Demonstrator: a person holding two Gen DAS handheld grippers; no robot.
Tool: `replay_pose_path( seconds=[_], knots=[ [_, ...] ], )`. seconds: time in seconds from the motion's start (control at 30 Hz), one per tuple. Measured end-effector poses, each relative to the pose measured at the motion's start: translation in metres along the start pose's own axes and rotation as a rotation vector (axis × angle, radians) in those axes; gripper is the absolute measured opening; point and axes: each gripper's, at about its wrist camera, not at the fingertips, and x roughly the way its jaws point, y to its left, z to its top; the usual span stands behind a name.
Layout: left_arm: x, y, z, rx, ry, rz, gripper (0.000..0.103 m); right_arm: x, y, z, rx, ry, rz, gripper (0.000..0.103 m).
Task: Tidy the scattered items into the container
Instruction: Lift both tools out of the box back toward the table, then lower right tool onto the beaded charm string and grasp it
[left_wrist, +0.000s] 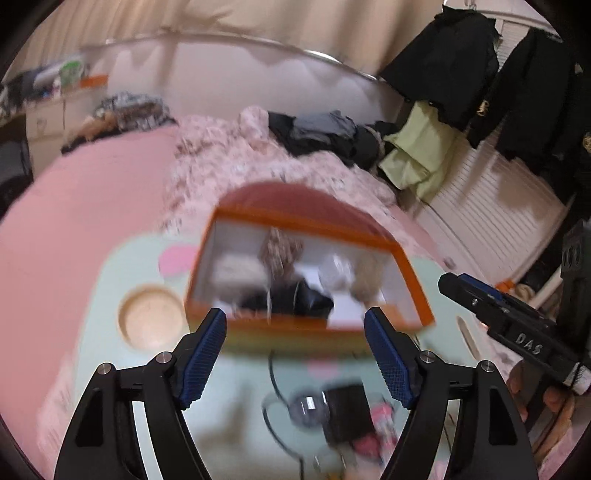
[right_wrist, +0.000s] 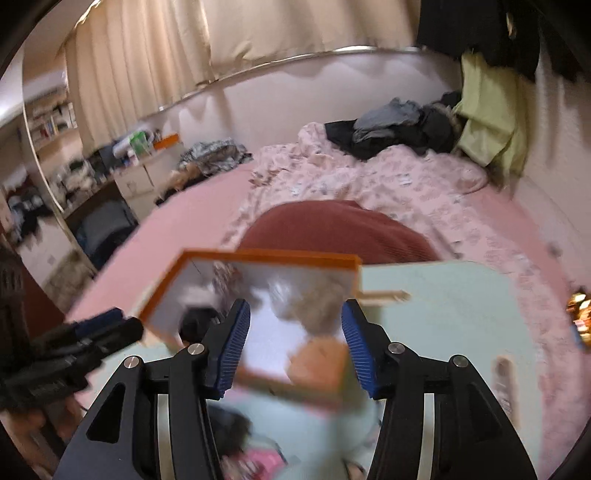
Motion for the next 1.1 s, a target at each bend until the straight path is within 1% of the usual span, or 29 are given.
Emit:
replay_pose_path(
  seconds=[0.03,0.13,0.23,0.27,0.3,0.37,0.47,0.5,0.57,0.6,0.63,0.73,0.8,0.93,0.97,1.0,1.07,1.1],
  knots=[
    [-0.002,0.002,-0.01,-0.002,0.013,0.002,0.077,-0.006,0.002,-0.011,-0.02,0.006,0.003,0.053],
    [-0.002,0.009,-0.041,-0.003,0.072,0.064,0.077,-0.015,0.006,-0.047,-0.054,0.036,0.023,0.053],
    [0.002,0.025,-0.073,-0.066,0.116,0.102,0.077,-0.013,0.005,-0.083,-0.047,0.079,0.059,0.053],
    [0.004,0.029,-0.081,-0.078,0.118,0.124,0.077,-0.011,0.003,-0.092,-0.032,0.08,0.082,0.053],
    [0.005,0.031,-0.088,-0.076,0.112,0.165,0.077,-0.01,0.002,-0.098,-0.016,0.078,0.1,0.053],
    [0.005,0.03,-0.096,-0.042,0.088,0.247,0.077,-0.003,0.001,-0.109,0.008,0.094,0.133,0.053],
    [0.008,0.022,-0.102,0.018,0.083,0.301,0.078,0.001,0.011,-0.116,-0.018,0.093,0.146,0.053],
    [0.01,0.018,-0.103,0.038,0.084,0.312,0.079,0.0,0.014,-0.117,-0.031,0.089,0.147,0.053],
    [0.015,0.014,-0.106,0.073,0.091,0.334,0.093,-0.001,0.019,-0.115,-0.063,0.08,0.138,0.053],
    [0.018,0.012,-0.108,0.086,0.095,0.358,0.095,0.0,0.022,-0.115,-0.077,0.081,0.134,0.053],
    [0.018,0.011,-0.108,0.086,0.09,0.364,0.097,0.003,0.024,-0.116,-0.088,0.088,0.13,0.053],
    [0.017,0.014,-0.105,0.066,0.089,0.367,0.097,0.013,0.03,-0.119,-0.114,0.125,0.112,0.053],
    [0.017,0.015,-0.105,0.061,0.089,0.371,0.099,0.018,0.033,-0.122,-0.126,0.148,0.104,0.053],
    [0.016,0.016,-0.109,0.062,0.09,0.374,0.101,0.021,0.039,-0.126,-0.178,0.147,0.056,0.052],
    [0.016,0.016,-0.109,0.062,0.09,0.374,0.101,0.021,0.042,-0.127,-0.197,0.142,0.038,0.047],
    [0.016,0.016,-0.109,0.062,0.09,0.375,0.101,0.022,0.045,-0.129,-0.222,0.136,0.009,0.044],
    [0.016,0.016,-0.109,0.062,0.09,0.374,0.101,0.021,0.05,-0.133,-0.251,0.124,0.001,0.031],
    [0.016,0.016,-0.109,0.062,0.09,0.374,0.101,0.02,0.051,-0.135,-0.255,0.12,0.003,0.031]
  ],
)
